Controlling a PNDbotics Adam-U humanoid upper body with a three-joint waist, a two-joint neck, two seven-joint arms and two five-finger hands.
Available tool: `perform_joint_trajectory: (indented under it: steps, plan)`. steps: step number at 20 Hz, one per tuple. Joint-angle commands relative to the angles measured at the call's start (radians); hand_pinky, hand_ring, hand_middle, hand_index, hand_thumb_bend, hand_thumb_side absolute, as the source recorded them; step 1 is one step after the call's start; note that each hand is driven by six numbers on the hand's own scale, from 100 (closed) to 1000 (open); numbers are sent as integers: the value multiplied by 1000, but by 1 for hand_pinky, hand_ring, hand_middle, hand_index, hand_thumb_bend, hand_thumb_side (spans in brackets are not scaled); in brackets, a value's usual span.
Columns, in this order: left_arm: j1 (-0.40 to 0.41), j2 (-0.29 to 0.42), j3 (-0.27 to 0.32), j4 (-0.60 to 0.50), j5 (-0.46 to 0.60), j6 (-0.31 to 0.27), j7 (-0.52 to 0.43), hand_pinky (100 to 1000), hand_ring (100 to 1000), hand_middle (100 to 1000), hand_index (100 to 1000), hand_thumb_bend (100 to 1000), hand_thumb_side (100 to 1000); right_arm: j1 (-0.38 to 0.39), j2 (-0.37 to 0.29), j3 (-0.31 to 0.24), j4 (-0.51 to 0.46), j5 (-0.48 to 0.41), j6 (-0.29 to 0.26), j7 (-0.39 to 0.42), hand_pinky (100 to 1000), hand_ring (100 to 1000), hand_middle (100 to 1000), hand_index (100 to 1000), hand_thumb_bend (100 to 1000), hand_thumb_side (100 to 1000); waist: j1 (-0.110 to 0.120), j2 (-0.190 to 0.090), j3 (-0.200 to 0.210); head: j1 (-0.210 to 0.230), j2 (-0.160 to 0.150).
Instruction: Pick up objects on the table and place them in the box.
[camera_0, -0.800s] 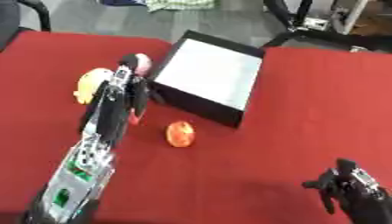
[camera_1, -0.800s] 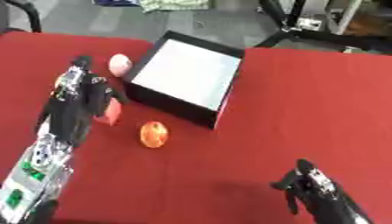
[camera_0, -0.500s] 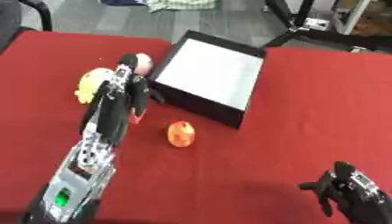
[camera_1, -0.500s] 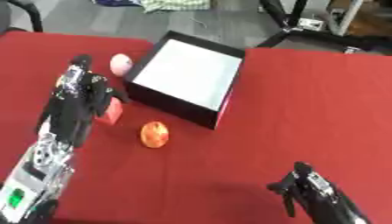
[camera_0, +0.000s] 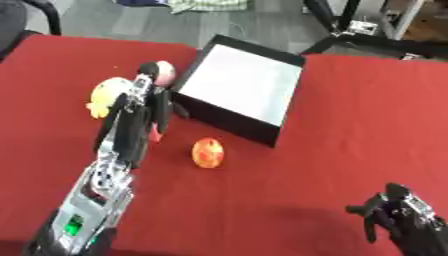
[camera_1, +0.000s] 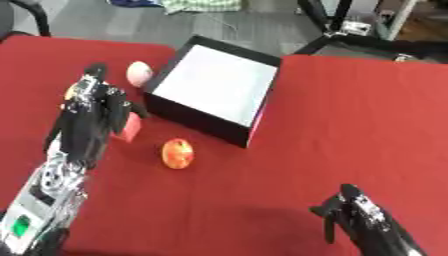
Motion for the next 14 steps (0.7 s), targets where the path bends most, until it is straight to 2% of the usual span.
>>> perform_joint_trajectory:
  steps: [1, 2, 4, 5, 6, 7, 8, 9, 10, 11, 12, 14]
  plan:
    - [-12, 4, 0, -12, -5, 2, 7, 502, 119, 100, 185, 100, 989, -3, -4, 0, -18, 4, 0, -8, 811, 294, 100, 503, 100, 1000, 8, 5, 0, -2, -1]
    - [-12, 4, 0, -12, -5, 2, 8, 502, 119, 100, 185, 100, 989, -3, -4, 0, -18, 4, 0, -8, 811, 294, 100, 503, 100, 1000, 8, 5, 0, -2, -1]
    - [-15, 10, 8, -18, -15, -1, 3, 553, 222, 139, 252, 100, 945, -4, -5, -4, -19, 5, 0, -15, 840, 364, 147, 532, 100, 1000, 8, 2, -1, -4, -1]
    - [-17, 17, 17, -26, -27, -3, -6, 565, 247, 190, 303, 100, 929, -4, -6, -6, -19, 6, 0, -22, 845, 375, 157, 536, 100, 1000, 8, 0, -1, -7, -1]
    - [-20, 24, 27, -33, -41, -6, -16, 604, 344, 289, 399, 100, 902, -3, -7, -7, -19, 8, 0, -29, 855, 400, 180, 546, 100, 1000, 9, -2, -1, -9, -1]
    - [-24, 39, 39, -37, -55, -13, -27, 609, 358, 304, 413, 100, 898, -3, -7, -8, -19, 9, -1, -35, 856, 402, 183, 547, 100, 1000, 9, -3, 0, -11, -1]
    - [-28, 53, 49, -39, -69, -20, -40, 652, 470, 427, 527, 100, 851, -2, -8, -9, -19, 11, -1, -40, 859, 411, 191, 551, 100, 1000, 12, -6, 1, -12, -1]
    - [-35, 73, 54, -40, -85, -32, -54, 666, 502, 464, 565, 100, 831, 0, -11, -11, -18, 13, -1, -45, 860, 413, 193, 552, 100, 1000, 16, -8, 3, -14, -1]
    - [-39, 96, 58, -40, -100, -46, -69, 696, 571, 538, 652, 100, 787, 1, -13, -11, -18, 15, -1, -48, 861, 415, 195, 553, 100, 1000, 20, -10, 4, -16, -1]
    - [-45, 119, 58, -40, -115, -60, -84, 705, 591, 561, 677, 100, 775, 3, -16, -12, -17, 17, -1, -51, 862, 415, 195, 554, 100, 1000, 24, -12, 6, -18, -1]
    - [-48, 143, 59, -40, -130, -73, -99, 736, 653, 631, 758, 100, 737, 4, -18, -13, -16, 19, -1, -53, 862, 415, 195, 555, 100, 1000, 28, -13, 6, -19, -1]
    - [-66, 190, 41, -41, -159, -73, -128, 765, 705, 699, 839, 100, 710, 6, -24, -17, -16, 23, -2, -58, 862, 415, 195, 555, 100, 1000, 38, -16, 9, -29, -1]
